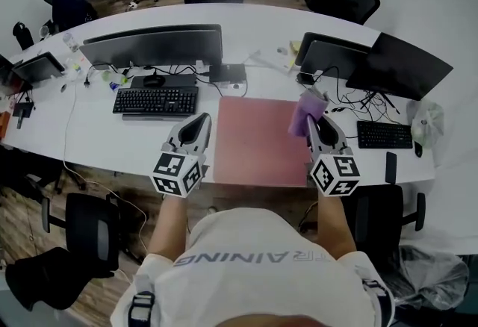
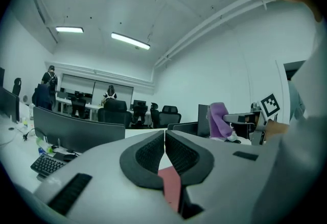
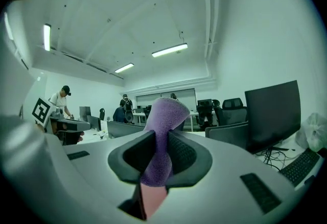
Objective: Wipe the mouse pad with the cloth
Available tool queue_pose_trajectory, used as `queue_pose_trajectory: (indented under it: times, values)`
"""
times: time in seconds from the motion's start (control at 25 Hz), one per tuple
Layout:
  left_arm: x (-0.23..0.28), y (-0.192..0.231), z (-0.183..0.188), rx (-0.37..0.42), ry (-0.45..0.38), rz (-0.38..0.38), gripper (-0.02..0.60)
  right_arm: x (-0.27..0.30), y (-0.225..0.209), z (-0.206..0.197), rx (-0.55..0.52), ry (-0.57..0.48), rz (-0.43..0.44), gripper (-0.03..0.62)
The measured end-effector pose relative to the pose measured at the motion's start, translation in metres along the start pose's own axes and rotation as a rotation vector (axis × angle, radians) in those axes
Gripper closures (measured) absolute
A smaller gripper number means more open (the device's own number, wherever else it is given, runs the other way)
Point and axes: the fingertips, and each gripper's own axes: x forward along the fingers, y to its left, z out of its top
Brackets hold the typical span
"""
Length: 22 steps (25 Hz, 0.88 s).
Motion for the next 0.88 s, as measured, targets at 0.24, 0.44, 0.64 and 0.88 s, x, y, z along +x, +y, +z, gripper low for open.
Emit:
queue_pose_trajectory:
  times: [0.24, 0.44, 0.64, 0.88]
  values:
    - [-0.016, 0.02, 0.001, -0.041, -0.012, -0.003, 0.549, 0.01, 0.032, 0.007, -0.036, -0.013, 0.023, 0.505]
    - [-0.021, 0.031, -0.001, -0.048, -0.008, -0.008, 0.549, 0.018, 0.047, -0.005, -0.01, 0.014, 0.036, 0.505]
    - [-0.018, 0.031, 0.0, -0.052, -0.014, -0.024, 0.549, 0.021, 0.054, -0.011, -0.012, 0.04, 0.045, 0.505]
    - [-0.01, 0.028, -0.004, -0.052, -0.005, -0.026, 0.549, 0.022, 0.047, -0.017, -0.013, 0.066, 0.043, 0.505]
